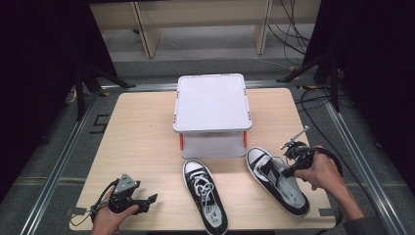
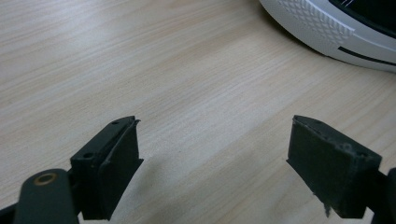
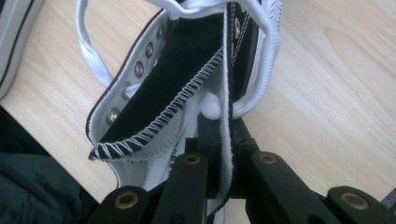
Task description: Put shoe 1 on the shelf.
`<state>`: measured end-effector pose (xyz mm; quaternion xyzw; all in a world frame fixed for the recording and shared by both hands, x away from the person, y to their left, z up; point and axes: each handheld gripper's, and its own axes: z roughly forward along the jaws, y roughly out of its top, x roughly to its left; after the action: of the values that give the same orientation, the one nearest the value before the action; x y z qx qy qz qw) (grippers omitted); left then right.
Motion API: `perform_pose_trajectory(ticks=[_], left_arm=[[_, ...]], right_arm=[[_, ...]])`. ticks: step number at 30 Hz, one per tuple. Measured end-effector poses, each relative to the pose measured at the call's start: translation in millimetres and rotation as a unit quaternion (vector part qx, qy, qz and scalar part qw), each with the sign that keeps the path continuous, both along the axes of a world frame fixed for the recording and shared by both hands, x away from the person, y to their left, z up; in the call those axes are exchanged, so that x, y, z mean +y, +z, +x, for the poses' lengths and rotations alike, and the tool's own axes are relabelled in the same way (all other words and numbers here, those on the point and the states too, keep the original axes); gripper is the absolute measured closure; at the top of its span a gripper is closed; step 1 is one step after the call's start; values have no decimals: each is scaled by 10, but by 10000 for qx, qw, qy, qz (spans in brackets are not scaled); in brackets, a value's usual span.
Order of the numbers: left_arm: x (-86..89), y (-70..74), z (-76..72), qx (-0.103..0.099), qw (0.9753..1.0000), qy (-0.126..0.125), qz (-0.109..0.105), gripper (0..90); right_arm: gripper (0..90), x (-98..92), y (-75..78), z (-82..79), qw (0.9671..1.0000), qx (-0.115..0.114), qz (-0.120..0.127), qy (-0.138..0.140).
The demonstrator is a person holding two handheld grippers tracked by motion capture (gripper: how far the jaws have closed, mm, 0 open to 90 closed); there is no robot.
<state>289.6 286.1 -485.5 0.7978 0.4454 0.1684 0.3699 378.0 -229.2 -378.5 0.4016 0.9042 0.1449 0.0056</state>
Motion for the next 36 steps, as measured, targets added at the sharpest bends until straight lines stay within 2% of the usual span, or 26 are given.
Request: perform_pose_trajectory(ticks=[6, 7, 9, 11, 14, 15, 17, 18, 20, 21, 22, 23, 25, 26, 28, 29, 30, 32, 34, 36], left_arm=[[0, 7, 0, 2, 10000, -26, 21, 162], [0, 6, 0, 3, 10000, -25, 22, 161], [3, 4, 0, -2, 10000, -29, 20, 161], [4, 4, 1, 1, 10000, -28, 28, 161], [2, 4, -1, -5, 10000, -26, 20, 161], [4, 3, 0, -3, 10000, -21, 16, 162], [5, 2, 0, -5, 10000, -25, 8, 162], [0, 1, -2, -13, 10000, -8, -36, 162], [-1, 4, -4, -8, 10000, 8, -29, 162], [2, 8, -4, -23, 10000, 2, -15, 162], [2, 5, -3, -23, 10000, 9, -25, 162], [3, 6, -3, -27, 10000, 2, -17, 162], [5, 7, -2, -33, 10000, 0, -8, 162], [4, 8, -2, -33, 10000, 7, -20, 162], [12, 14, -1, -40, 10000, -22, 38, 162], [14, 15, -1, -40, 10000, -27, 42, 162], [8, 15, -4, -48, 10000, -5, -11, 162], [4, 15, -7, -48, 10000, 1, -56, 162], [13, 15, -7, -48, 10000, -30, -55, 162], [15, 17, -1, -29, 10000, -7, 20, 162]], right_arm=[[883, 55, 135, -10, 9998, 222, -9, -5], [883, 56, 180, -13, 9996, 246, 87, 77], [884, 67, 239, -22, 9994, 224, 116, 233], [884, 76, 269, -32, 9994, 253, 122, 200], [884, 104, 399, -41, 9991, 233, 293, 202], [884, 111, 430, -32, 9988, 193, 351, 298], [884, 128, 468, -33, 9987, 233, 366, 257], [884, 134, 486, -21, 9983, 180, 429, 350], [884, 171, 556, -8, 9978, 168, 529, 372], [884, 194, 591, -20, 9981, 241, 508, 241], [884, 209, 618, 2, 9975, 144, 559, 396], [884, 229, 643, 10, 9973, 145, 574, 432], [884, 276, 697, -3, 9972, 194, 600, 400], [884, 299, 721, 7, 9967, 152, 629, 481], [884, 333, 768, 14, 9956, 174, 765, 504], [884, 375, 822, 13, 9954, 219, 836, 412], [884, 391, 845, 21, 9944, 182, 915, 504], [884, 420, 872, 17, 9940, 176, 958, 493], [884, 502, 942, 29, 9927, 94, 1002, 663], [884, 527, 972, 18, 9931, 174, 996, 597]])
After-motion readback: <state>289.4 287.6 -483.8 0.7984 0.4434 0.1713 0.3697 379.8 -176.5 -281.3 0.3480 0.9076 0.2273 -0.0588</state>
